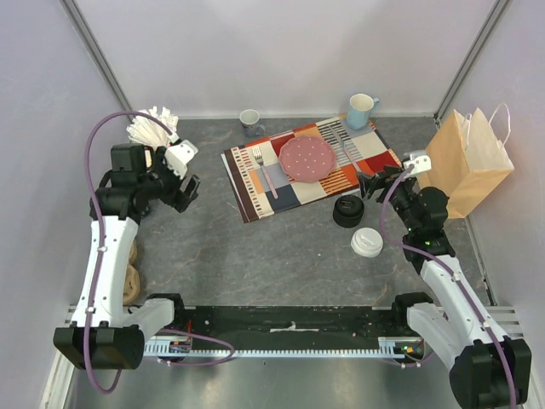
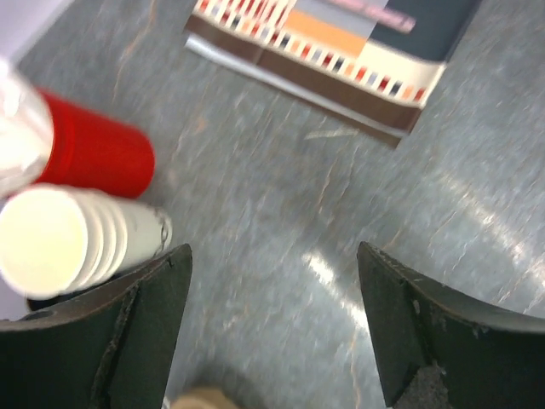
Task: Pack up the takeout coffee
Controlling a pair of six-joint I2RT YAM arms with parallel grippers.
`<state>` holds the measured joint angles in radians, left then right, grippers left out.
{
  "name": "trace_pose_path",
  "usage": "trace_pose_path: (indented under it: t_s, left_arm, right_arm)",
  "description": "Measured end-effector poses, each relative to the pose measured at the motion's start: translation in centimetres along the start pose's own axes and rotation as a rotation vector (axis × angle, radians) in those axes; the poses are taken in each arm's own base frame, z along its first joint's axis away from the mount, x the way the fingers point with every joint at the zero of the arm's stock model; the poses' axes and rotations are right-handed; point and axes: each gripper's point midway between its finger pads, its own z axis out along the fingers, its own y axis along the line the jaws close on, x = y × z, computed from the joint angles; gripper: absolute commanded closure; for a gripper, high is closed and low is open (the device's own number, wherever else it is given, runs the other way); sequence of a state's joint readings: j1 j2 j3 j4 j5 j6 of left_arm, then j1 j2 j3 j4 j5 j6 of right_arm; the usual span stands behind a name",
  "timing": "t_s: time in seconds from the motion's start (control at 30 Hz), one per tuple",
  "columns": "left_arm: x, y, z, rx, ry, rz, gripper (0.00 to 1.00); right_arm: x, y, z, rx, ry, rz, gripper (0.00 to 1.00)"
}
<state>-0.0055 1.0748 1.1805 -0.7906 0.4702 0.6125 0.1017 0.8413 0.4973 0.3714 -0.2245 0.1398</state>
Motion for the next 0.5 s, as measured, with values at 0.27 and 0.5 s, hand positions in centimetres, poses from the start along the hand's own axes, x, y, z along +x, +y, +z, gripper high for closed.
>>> trace_pose_path:
  t_s: [0.27, 0.5]
  left_arm:
    - [2.3, 6.7, -2.1, -0.135, 0.244, -0.065, 0.41]
    - [3.5, 11.2, 0.2, -0.183, 0.341, -0.031, 0.47]
  right_arm:
    - [1.8, 2.7, -0.1, -0.081, 0.095, -0.023, 0.13]
    - [3.4, 1.9, 0.0, -0.039, 0.151, -0.014, 0.13]
